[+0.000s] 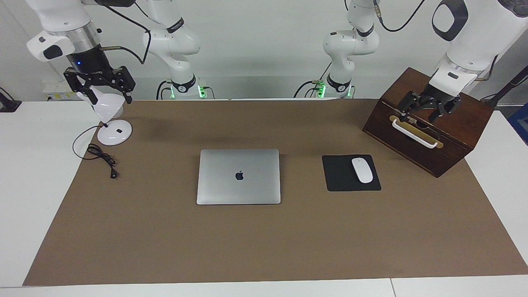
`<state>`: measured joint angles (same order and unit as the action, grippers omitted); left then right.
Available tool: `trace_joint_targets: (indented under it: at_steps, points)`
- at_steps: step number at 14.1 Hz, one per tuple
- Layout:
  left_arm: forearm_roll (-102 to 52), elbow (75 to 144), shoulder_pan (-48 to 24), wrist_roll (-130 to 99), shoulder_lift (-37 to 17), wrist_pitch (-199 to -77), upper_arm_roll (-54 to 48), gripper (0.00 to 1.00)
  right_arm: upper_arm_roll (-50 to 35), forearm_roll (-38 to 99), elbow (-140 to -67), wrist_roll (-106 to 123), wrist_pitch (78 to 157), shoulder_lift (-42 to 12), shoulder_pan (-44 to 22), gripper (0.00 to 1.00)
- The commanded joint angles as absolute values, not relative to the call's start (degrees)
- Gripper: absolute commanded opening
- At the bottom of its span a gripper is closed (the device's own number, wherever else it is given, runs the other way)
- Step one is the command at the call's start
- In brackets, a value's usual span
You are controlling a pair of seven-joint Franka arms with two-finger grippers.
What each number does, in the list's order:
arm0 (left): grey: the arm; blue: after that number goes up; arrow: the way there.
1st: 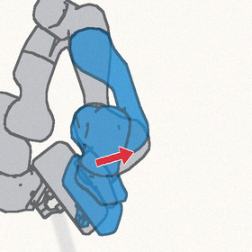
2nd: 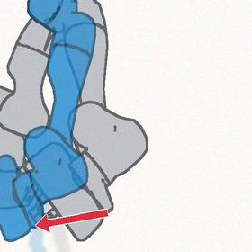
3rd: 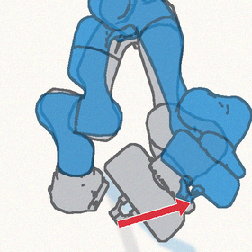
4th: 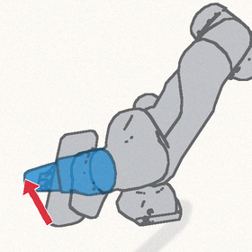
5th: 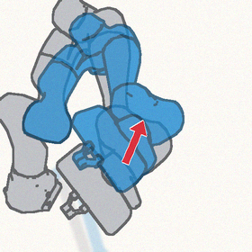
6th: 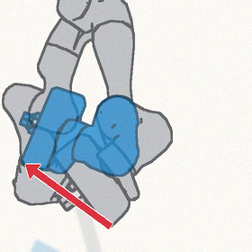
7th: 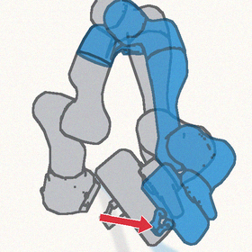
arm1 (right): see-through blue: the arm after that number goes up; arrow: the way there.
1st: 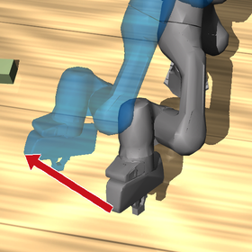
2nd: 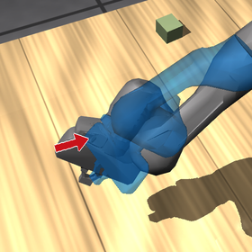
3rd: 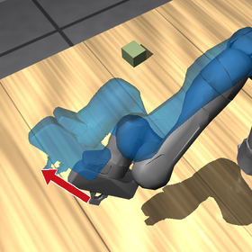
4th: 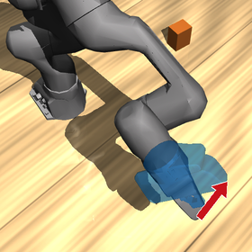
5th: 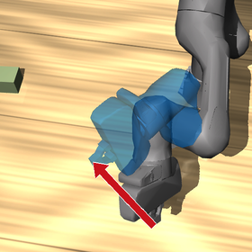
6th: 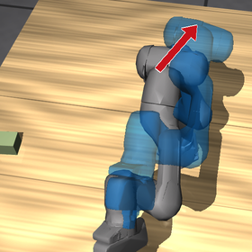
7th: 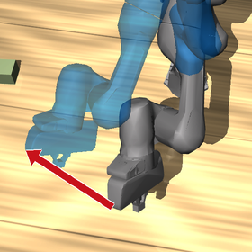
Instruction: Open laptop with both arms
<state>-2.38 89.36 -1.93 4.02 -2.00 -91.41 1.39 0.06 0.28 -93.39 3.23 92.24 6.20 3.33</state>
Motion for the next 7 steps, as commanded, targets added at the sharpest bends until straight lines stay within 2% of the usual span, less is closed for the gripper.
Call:
trace_joint_targets:
  at_steps: [1, 7]
  points:
    - [-1.23, 91.41, -1.93, 4.13, -0.35, -92.28, 1.14, 1.0, -0.09, -0.09, -94.13, 4.05, 92.9, 6.68, 3.78, 1.0]
    - [-1.23, 91.67, -2.37, 4.22, -0.35, -94.13, 1.14, 1.0, -0.09, 0.0, -94.31, 4.57, 94.66, 6.59, 3.87, 1.0]
